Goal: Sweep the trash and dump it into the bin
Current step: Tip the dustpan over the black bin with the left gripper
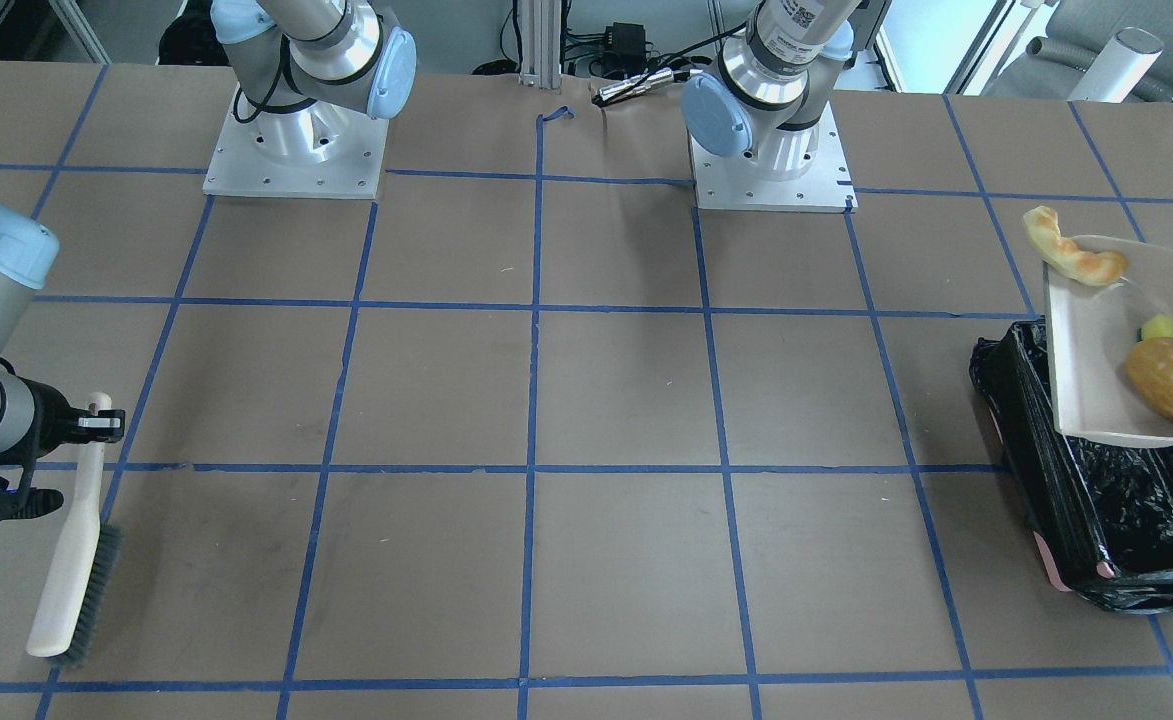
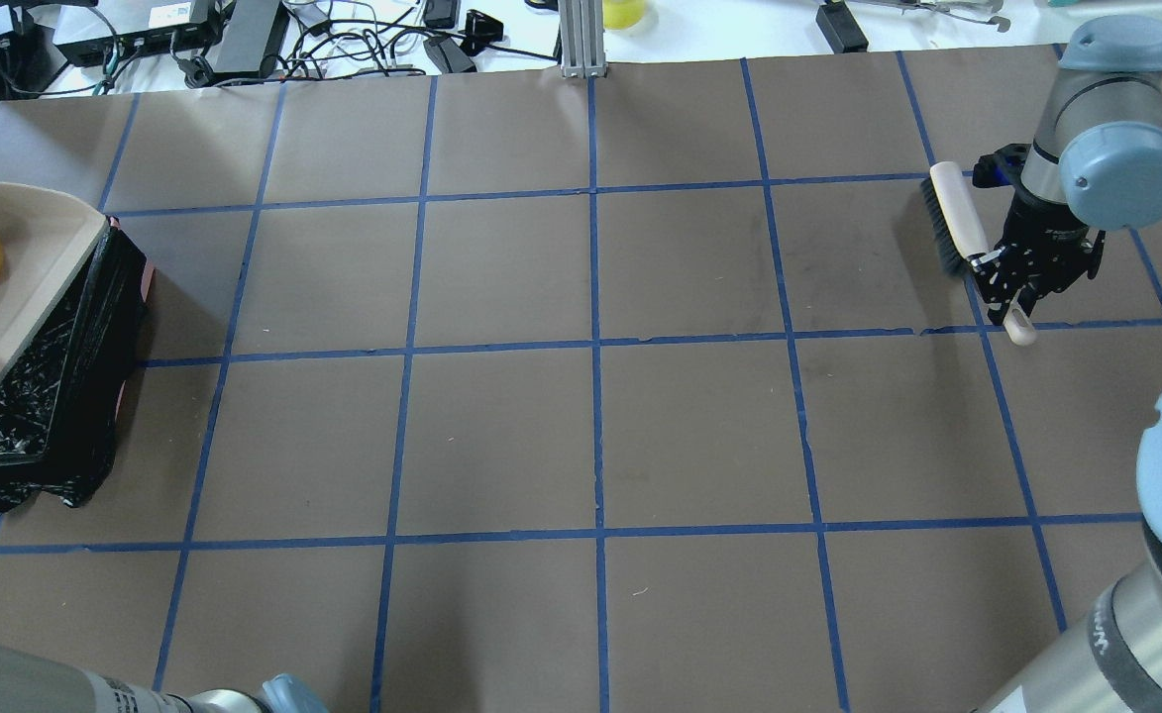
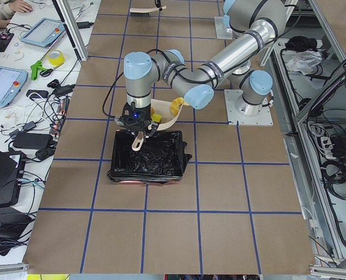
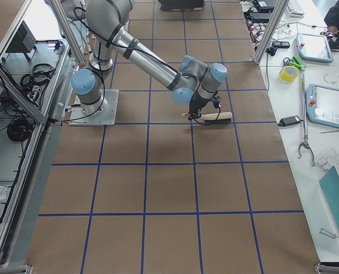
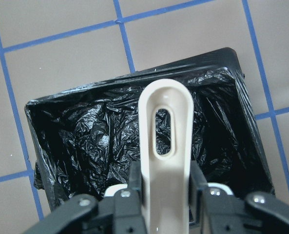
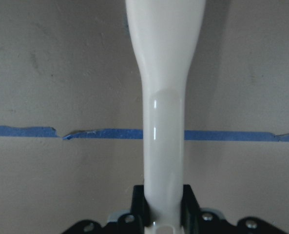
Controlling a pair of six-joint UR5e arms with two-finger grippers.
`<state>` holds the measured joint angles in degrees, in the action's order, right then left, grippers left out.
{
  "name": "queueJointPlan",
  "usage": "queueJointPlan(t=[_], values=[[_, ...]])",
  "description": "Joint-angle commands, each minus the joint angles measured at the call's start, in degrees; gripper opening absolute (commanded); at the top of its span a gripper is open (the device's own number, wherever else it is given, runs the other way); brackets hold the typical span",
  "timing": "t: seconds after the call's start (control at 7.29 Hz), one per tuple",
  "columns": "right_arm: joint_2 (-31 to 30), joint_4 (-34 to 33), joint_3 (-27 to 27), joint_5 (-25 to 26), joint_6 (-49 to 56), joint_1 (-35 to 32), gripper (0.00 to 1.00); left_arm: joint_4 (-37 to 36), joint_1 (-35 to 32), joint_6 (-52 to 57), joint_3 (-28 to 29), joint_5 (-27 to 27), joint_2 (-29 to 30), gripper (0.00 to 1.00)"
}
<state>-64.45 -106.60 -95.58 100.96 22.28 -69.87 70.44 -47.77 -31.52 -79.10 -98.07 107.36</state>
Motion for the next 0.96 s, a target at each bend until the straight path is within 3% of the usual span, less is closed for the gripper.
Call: queueJointPlan(t=[0.0,0.14,0.41,0.82], values=[[0.2,-0.3,0.1,-0.1,0.0,0.0,0.47,-5.0,1.2,4.3,0.3,0.0,1.9,0.00],[0.2,-0.9,0.2,-0.2,0.0,-0.1,0.65,-6.4,1.9,5.8,-0.1,0.0,2.8,0.00],[0.3,-1.2,0.2,-0.3,0.1,-0.1,0.86,-13.0,3.5,11.5,-0.5,0.1,4.7,0.00],[-1.5,-3.9,2.0,-1.0,0.3,-0.4,0.94,-22.8,4.6,14.2,0.3,0.2,8.9,0.00]])
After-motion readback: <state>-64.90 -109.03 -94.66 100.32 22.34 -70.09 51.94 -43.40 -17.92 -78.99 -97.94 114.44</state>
